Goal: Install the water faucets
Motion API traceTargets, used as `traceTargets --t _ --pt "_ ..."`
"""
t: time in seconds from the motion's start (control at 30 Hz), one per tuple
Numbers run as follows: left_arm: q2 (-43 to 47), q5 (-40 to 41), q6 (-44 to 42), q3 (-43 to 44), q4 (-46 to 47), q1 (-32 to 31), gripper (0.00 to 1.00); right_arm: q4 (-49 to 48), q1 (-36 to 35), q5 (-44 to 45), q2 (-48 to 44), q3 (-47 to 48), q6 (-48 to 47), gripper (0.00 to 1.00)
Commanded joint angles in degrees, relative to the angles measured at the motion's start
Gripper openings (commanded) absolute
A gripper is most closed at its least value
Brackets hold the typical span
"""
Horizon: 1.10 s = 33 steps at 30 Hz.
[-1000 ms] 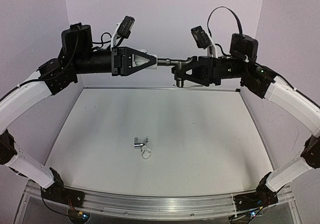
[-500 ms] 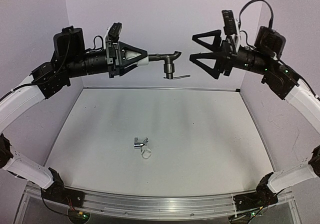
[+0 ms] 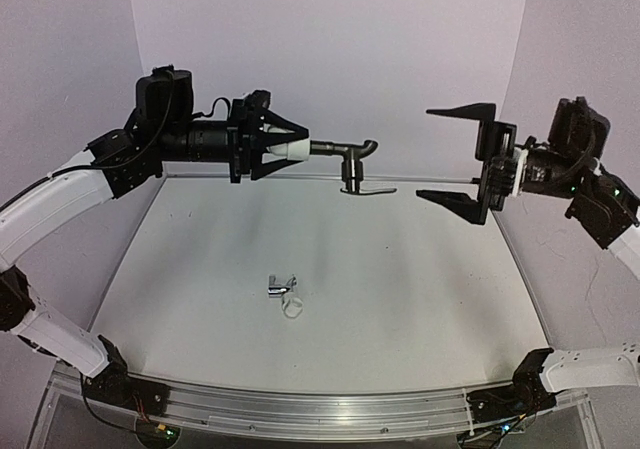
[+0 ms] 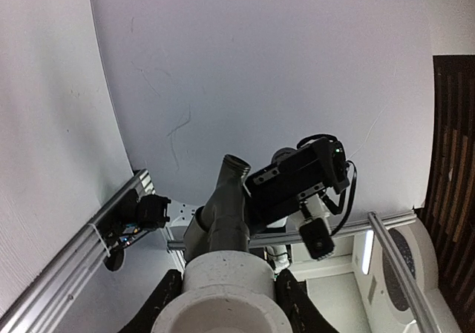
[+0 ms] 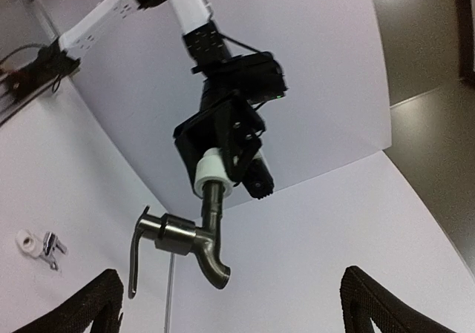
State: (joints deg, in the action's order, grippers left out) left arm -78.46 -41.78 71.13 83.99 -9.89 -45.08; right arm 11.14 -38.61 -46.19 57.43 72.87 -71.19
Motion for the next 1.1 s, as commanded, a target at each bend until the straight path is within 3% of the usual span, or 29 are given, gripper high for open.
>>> traceTargets --t 0.0,0.23,0.4,1.07 --pt "-0.28 -5.02 7.32 3.15 8.36 0.08 0.00 2.22 -0.11 1.49 1.30 -2.27 -17.89 0.98" --pt "-0.62 -3.87 10.32 1.49 14.41 0.08 0.00 0.69 -1.76 3.71 1.88 -4.67 -20.02 0.98" --pt "-0.95 -3.74 11.00 1.02 14.95 0.08 0.00 -13.06 -7.06 10.37 2.59 -9.03 -16.17 0.98" --pt "-0.91 -3.60 11.16 -1.65 15.07 0.08 0.00 -27.98 -12.01 19.22 10.79 -5.58 -15.61 0.98"
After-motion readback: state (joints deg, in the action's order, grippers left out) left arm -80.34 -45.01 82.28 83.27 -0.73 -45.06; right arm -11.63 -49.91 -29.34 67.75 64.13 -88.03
